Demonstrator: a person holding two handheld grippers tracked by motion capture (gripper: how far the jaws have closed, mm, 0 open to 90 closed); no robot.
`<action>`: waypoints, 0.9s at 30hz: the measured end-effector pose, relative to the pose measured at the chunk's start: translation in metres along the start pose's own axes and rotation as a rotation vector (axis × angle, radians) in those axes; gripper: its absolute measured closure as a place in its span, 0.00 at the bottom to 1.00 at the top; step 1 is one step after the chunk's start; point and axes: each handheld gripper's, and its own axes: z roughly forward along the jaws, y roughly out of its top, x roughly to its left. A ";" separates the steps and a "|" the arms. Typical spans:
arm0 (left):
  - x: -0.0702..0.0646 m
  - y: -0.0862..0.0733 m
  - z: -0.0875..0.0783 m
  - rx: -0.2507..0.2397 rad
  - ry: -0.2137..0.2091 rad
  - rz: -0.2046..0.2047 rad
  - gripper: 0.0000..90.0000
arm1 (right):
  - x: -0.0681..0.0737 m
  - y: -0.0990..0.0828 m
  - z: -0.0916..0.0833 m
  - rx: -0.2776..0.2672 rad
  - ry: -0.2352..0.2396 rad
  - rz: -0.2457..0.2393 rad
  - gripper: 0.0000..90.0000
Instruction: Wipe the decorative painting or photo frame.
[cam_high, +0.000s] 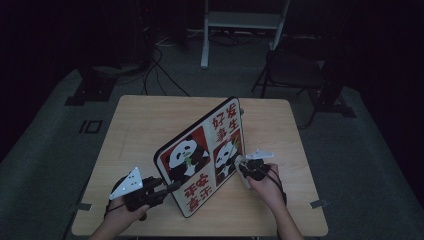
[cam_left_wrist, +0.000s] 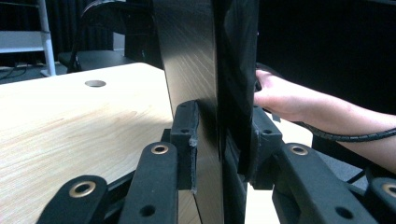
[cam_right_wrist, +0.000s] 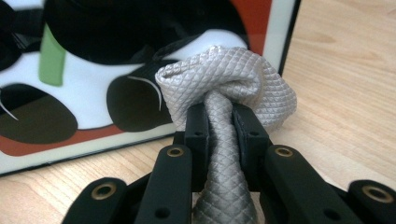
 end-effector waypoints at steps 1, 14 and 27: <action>0.000 0.000 0.000 0.000 0.000 0.000 0.78 | -0.001 0.001 -0.002 -0.008 0.000 0.001 0.87; 0.001 0.000 0.000 -0.001 0.003 -0.001 0.79 | -0.002 0.044 -0.058 -0.204 0.010 0.016 0.87; 0.000 0.001 0.000 -0.001 0.026 0.001 0.80 | 0.019 0.109 -0.114 -0.431 0.076 -0.019 0.87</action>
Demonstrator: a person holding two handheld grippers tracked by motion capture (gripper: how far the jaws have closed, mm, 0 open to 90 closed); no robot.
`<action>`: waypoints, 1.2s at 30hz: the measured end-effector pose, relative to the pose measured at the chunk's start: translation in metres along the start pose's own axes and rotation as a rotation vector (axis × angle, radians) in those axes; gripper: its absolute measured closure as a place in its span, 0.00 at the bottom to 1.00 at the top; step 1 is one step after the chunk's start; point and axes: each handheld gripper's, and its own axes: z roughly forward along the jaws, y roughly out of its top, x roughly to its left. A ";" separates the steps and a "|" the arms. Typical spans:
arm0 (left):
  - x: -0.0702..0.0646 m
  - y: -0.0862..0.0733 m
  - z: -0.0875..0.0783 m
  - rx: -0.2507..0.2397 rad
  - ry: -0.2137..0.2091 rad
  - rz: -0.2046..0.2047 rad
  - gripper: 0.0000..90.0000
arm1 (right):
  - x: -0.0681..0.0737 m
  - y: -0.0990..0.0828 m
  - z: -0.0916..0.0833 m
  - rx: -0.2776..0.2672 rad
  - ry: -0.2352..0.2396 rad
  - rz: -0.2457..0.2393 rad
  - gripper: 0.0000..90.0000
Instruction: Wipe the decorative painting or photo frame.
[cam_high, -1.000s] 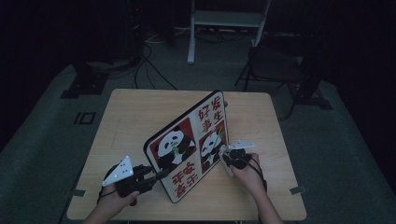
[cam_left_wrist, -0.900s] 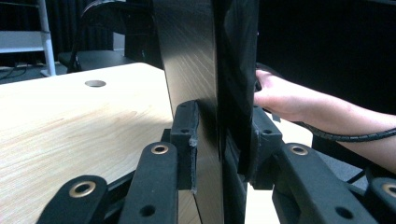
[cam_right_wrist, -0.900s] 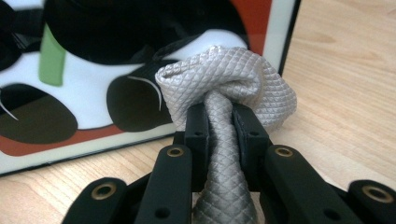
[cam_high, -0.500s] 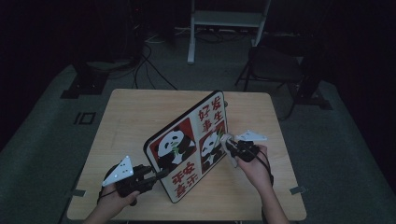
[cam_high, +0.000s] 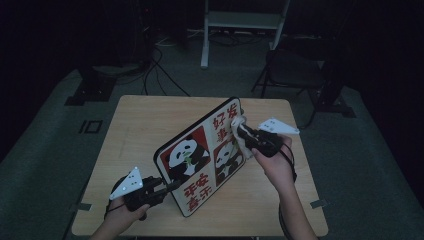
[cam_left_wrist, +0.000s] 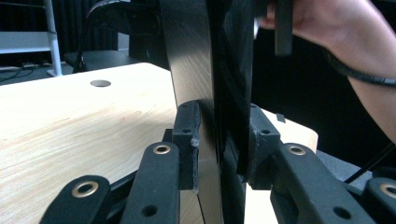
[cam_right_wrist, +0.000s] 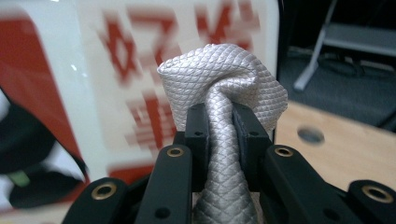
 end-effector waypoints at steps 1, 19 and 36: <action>0.000 0.000 0.000 -0.001 -0.003 -0.004 0.80 | 0.003 0.006 -0.001 -0.011 0.003 -0.004 0.87; 0.003 0.002 0.001 0.006 0.016 0.001 0.83 | 0.025 0.034 0.019 -0.027 -0.005 -0.065 0.87; 0.003 0.003 0.002 0.011 0.006 0.006 0.81 | 0.016 -0.009 0.031 0.061 -0.039 -0.056 0.87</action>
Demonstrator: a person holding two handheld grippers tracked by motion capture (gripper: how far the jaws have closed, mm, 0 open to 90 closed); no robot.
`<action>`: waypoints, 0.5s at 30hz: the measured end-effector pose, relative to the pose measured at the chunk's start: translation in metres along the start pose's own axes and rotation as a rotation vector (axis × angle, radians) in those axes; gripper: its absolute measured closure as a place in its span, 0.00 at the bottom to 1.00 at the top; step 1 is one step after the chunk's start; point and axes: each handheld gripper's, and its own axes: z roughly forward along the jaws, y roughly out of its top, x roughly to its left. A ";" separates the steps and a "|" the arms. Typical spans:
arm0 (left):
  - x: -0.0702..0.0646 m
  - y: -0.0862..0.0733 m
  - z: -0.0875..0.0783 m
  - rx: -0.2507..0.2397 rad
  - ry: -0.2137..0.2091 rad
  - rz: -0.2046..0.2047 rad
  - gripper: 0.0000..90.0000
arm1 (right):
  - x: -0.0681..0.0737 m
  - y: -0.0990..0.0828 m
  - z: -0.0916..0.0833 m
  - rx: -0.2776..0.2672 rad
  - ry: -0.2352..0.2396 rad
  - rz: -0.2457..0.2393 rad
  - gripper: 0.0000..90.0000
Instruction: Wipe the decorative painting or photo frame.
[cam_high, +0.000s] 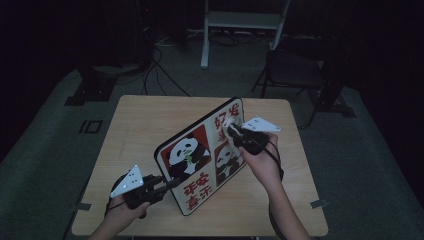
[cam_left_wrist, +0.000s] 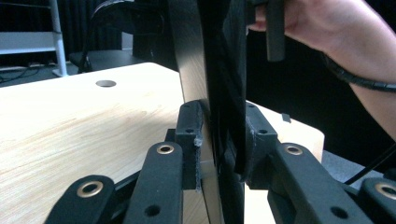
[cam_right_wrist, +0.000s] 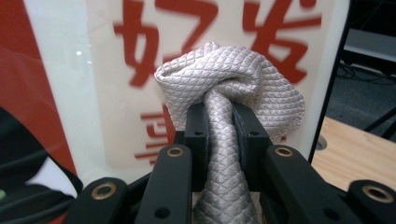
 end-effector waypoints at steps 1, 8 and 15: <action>0.000 0.000 0.000 -0.001 0.001 0.000 0.81 | 0.000 -0.002 0.001 0.005 0.001 0.003 0.87; 0.000 0.000 0.001 -0.005 -0.007 -0.005 0.81 | -0.003 -0.017 0.004 0.027 0.004 0.017 0.87; -0.001 0.000 0.002 -0.003 -0.008 -0.005 0.80 | -0.004 -0.034 0.007 0.068 0.001 0.021 0.87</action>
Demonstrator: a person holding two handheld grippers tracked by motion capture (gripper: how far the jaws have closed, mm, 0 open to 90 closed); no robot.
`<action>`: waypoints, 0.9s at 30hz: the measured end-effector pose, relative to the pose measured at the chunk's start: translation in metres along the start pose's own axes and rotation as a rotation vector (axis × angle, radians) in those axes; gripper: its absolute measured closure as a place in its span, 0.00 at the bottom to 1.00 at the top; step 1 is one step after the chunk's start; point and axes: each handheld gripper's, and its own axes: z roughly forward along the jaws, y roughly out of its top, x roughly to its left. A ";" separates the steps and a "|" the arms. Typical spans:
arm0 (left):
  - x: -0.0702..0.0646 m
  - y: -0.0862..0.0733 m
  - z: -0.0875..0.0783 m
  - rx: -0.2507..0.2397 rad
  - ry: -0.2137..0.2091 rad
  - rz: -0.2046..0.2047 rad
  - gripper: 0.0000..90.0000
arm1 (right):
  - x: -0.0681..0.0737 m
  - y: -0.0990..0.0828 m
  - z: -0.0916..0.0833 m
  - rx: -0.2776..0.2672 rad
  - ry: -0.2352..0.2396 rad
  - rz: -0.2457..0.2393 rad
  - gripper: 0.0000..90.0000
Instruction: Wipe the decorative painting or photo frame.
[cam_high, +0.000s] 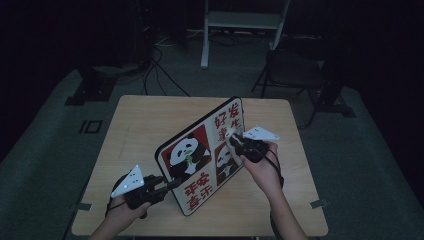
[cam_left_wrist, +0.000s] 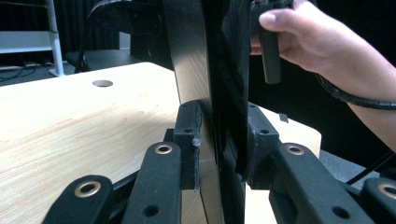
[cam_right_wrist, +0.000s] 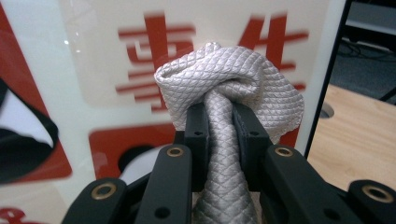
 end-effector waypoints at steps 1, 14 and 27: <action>0.000 0.000 0.000 0.000 -0.002 0.000 0.80 | 0.000 -0.003 0.001 0.004 0.000 0.004 0.87; 0.000 0.000 0.000 0.003 -0.006 -0.001 0.80 | -0.004 -0.027 0.008 0.058 0.000 0.013 0.87; -0.001 0.000 0.001 0.002 -0.009 -0.005 0.79 | -0.007 -0.052 0.016 0.118 0.005 0.024 0.87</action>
